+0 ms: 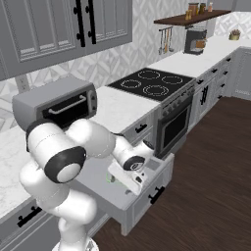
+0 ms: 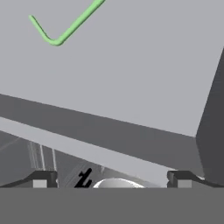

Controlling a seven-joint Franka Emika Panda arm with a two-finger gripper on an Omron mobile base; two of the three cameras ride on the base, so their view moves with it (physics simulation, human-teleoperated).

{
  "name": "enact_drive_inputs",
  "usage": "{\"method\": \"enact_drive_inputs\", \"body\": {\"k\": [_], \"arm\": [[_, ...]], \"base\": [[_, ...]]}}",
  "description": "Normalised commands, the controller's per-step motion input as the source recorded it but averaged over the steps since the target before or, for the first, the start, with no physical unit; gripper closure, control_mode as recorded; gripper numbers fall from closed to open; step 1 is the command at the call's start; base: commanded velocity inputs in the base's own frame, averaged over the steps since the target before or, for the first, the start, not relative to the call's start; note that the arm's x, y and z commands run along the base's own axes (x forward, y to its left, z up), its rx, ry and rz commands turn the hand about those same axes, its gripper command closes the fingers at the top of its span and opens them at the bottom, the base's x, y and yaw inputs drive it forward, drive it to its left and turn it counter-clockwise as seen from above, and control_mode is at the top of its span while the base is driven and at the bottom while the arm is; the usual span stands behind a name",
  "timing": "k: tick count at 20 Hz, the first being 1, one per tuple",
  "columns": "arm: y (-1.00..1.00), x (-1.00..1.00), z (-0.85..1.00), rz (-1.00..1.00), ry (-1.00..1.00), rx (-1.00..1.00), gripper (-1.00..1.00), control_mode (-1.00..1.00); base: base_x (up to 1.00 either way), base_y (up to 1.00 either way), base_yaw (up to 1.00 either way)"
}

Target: Take a straw from the drawer in front and place it inside the glass cup on the dining counter.

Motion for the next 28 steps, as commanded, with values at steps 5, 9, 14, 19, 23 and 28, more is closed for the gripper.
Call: {"method": "enact_drive_inputs", "body": {"k": [5, 9, 14, 19, 23, 28], "arm": [[-0.67, -0.70, 0.08, 0.16, -0.13, 0.00, -1.00, -1.00], [-0.67, -0.61, 0.28, 0.14, -0.12, 0.00, -1.00, -1.00], [-0.44, -0.17, 0.55, 0.11, -0.04, 0.00, -1.00, -1.00], [0.00, 0.53, 0.43, 0.09, 0.00, -0.03, -1.00, -1.00], [0.14, 0.90, 0.18, 0.16, 0.00, -0.04, -1.00, -1.00], [0.08, 0.75, 0.00, 0.32, -0.01, -0.06, -1.00, -1.00]], "base": [[0.00, 0.00, 0.00], [0.00, 0.00, 0.00], [0.00, 0.00, 0.00], [0.00, 0.00, 0.00], [0.00, 0.00, 0.00], [0.00, 0.00, 0.00]]}}
